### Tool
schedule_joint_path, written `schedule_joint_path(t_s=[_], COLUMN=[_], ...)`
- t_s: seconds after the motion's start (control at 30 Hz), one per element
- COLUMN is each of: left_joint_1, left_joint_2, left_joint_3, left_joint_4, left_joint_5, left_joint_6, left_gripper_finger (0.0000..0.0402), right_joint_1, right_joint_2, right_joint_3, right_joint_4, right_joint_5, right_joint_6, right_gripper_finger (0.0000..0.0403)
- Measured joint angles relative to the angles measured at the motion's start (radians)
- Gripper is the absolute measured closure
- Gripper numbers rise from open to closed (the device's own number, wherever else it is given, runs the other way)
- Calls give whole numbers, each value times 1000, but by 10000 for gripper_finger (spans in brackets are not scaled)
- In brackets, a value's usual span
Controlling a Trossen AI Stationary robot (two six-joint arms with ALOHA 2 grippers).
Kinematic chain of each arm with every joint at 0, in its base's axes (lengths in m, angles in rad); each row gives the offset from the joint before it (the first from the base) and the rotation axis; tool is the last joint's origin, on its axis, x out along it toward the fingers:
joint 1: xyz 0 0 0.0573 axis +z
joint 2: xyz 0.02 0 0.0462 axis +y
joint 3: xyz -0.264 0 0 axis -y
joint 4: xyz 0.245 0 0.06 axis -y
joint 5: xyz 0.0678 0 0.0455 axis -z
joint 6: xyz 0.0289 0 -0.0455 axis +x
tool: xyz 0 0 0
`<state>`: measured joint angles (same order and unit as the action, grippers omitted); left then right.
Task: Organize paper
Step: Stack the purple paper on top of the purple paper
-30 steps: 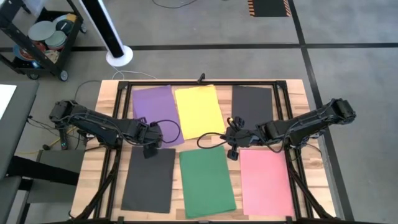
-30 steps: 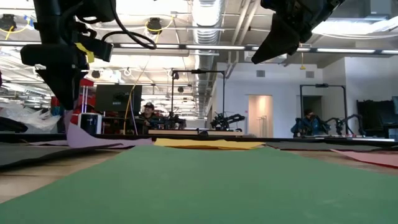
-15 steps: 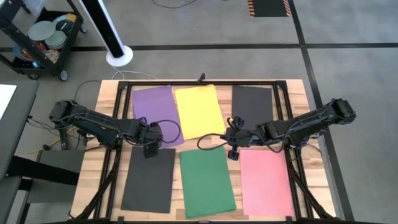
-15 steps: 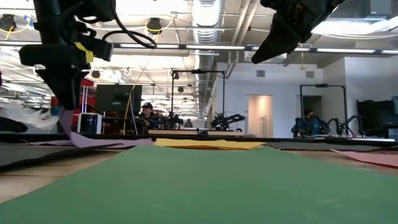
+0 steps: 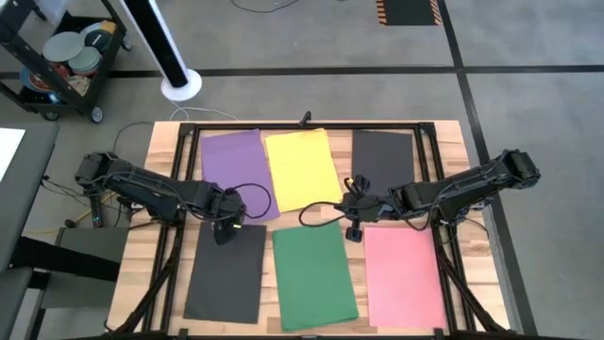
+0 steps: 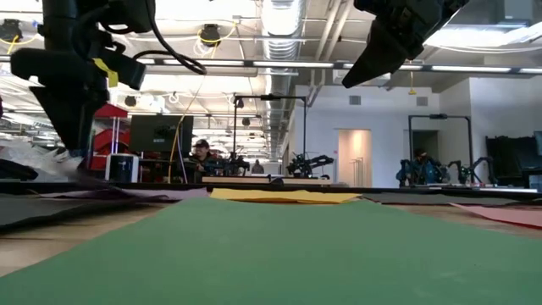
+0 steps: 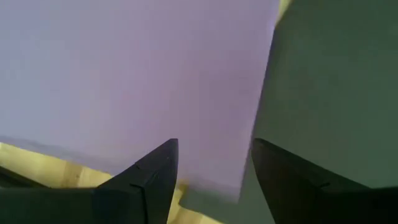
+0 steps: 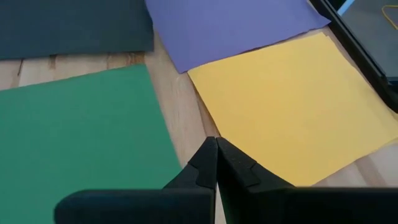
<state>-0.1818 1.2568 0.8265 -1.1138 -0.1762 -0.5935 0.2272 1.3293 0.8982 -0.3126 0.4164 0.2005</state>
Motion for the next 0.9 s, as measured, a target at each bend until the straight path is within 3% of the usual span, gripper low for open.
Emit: schedule_joint_path(t_s=[0.2, 0.4, 0.6, 0.7, 0.83, 0.9], left_joint_1=[0, 15, 35, 6, -35, -45], left_joint_2=[0, 0, 0, 21, 75, 97], left_joint_3=[0, 0, 0, 0, 0, 0], left_joint_4=[-19, 42, 109, 137, 152, 197], left_joint_5=[15, -30, 31, 14, 8, -4], left_joint_6=[-25, 53, 50, 18, 1, 10], left_gripper_finger=[200, 200, 211, 251, 356, 388], right_joint_1=[0, 0, 0, 3, 7, 10], right_joint_2=[0, 0, 0, 0, 0, 0], right_joint_3=[0, 0, 0, 0, 0, 0], right_joint_4=[0, -1, -2, -15, -38, -45], right_joint_5=[0, 0, 0, 0, 0, -1], right_joint_6=[0, 0, 0, 1, 9, 11], right_gripper_finger=[403, 403, 403, 403, 403, 403])
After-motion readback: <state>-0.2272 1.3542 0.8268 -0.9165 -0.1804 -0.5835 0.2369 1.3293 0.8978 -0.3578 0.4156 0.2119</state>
